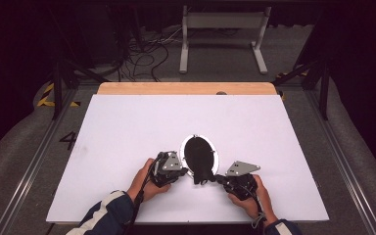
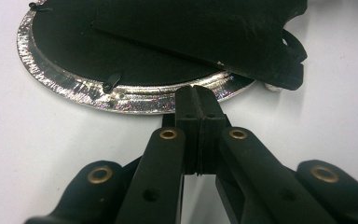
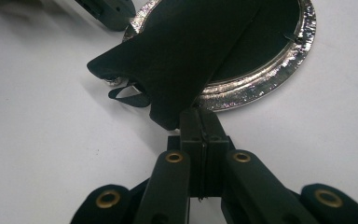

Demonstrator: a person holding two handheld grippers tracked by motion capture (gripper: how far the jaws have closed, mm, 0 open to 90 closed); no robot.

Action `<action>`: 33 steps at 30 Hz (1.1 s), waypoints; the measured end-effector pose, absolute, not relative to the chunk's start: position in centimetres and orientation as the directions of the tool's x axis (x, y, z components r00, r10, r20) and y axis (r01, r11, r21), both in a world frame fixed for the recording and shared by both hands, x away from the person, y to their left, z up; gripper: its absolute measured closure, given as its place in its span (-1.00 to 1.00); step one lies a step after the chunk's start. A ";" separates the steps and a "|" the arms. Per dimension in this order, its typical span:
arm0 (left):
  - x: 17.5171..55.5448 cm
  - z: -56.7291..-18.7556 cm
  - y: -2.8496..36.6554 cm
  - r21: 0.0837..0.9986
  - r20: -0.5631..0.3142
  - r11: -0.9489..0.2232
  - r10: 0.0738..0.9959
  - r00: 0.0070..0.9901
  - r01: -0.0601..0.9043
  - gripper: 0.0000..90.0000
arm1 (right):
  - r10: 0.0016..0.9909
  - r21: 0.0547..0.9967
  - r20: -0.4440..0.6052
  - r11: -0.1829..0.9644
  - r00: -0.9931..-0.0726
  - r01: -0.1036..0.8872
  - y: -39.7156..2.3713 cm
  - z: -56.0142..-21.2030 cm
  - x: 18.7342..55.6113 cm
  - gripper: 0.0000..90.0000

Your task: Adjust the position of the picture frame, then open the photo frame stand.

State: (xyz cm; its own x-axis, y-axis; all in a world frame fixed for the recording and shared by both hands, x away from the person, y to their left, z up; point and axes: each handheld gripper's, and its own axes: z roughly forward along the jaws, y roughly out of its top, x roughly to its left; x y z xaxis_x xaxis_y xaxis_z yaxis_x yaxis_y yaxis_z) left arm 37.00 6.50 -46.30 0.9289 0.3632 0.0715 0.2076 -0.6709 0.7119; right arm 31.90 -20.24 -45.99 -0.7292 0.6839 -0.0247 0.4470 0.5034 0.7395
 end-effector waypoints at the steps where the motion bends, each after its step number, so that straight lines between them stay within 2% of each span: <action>1: 37.0 -46.3 6.5 0.712 0.073 -0.671 0.364 0.928 0.207 1.00 | 0.685 0.739 -0.027 0.504 -0.728 0.447 -20.2 -46.0 31.9 1.00; 33: 37.8 -46.4 6.8 0.723 0.064 -0.651 0.395 0.916 0.231 1.00 | 0.682 0.738 -0.033 0.510 -0.731 0.442 -19.3 -46.0 31.6 1.00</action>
State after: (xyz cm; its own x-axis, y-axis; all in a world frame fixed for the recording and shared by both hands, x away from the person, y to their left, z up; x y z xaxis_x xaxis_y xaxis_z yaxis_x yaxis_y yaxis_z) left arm 37.83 6.79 -46.42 0.9163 0.3953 0.0638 0.2307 -0.6514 0.7228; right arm 31.57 -19.34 -46.01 -0.7310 0.6816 -0.0329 0.4421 0.5098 0.7380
